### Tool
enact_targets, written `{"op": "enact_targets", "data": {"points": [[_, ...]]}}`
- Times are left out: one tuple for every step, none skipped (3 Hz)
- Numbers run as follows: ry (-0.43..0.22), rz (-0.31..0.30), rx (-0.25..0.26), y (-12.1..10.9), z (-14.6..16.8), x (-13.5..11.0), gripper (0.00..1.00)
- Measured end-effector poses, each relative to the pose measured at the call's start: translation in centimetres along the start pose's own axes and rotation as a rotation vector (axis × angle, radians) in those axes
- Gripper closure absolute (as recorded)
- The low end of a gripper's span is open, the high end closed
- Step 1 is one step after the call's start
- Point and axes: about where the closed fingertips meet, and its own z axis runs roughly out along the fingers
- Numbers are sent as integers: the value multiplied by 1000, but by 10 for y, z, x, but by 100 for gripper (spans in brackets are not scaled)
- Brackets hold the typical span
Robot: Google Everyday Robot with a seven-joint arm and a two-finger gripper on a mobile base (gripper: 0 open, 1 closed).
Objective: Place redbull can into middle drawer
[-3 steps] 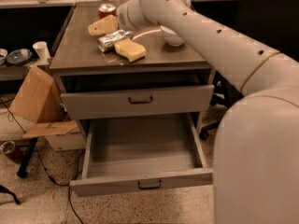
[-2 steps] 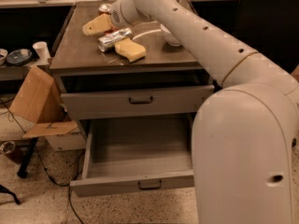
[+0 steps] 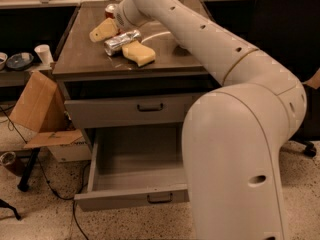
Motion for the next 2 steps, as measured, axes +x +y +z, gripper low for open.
{"op": "enact_targets", "data": {"points": [[58,33,63,-10,4,12,0],[123,72,109,-12,11,28,0]]}}
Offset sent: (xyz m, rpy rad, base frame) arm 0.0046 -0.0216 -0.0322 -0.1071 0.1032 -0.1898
